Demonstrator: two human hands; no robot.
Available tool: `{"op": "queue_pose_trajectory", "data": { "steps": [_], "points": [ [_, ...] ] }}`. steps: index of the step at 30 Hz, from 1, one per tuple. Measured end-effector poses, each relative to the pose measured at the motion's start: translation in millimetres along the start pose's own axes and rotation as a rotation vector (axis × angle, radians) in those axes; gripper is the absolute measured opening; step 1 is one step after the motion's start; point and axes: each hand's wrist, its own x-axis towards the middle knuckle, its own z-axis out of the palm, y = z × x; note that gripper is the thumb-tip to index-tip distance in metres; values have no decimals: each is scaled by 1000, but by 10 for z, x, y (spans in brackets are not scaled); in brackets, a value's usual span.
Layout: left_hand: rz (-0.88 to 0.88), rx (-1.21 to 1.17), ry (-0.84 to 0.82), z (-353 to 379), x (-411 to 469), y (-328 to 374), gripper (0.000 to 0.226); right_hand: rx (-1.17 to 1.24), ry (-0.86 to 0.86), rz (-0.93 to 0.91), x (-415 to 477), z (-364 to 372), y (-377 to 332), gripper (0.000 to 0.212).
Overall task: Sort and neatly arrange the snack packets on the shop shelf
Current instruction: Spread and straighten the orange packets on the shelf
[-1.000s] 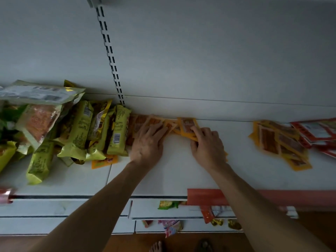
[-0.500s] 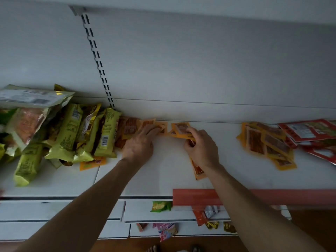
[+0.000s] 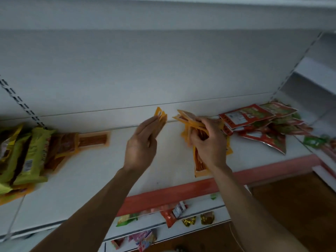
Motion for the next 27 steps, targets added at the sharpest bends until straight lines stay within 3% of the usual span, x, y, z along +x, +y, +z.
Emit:
{"op": "queue_pose_trajectory", "data": {
  "steps": [4, 8, 11, 14, 18, 21, 24, 27],
  "points": [
    [82, -68, -59, 553, 43, 568, 62, -77, 102, 119, 96, -497, 460, 44],
    [111, 13, -131, 966, -21, 974, 50, -139, 119, 94, 236, -763, 833, 43],
    [174, 109, -315, 1267, -127, 1117, 55, -254, 33, 10, 311, -805, 1064, 40],
    [77, 130, -553, 1460, -256, 1116, 56, -353, -158, -22, 266, -776, 1269, 39],
    [-22, 140, -370, 1508, -208, 1012, 55, -351, -210, -46, 232, -711, 1379, 49],
    [-112, 311, -438, 1534, -183, 959, 71, -342, -215, -29, 250, -723, 1357, 56],
    [-149, 425, -498, 1597, -202, 899, 83, -319, -92, -181, 212, -743, 1371, 36],
    [-134, 530, -541, 1665, -206, 820, 86, -312, -244, -200, 194, -697, 1396, 38]
  ]
}}
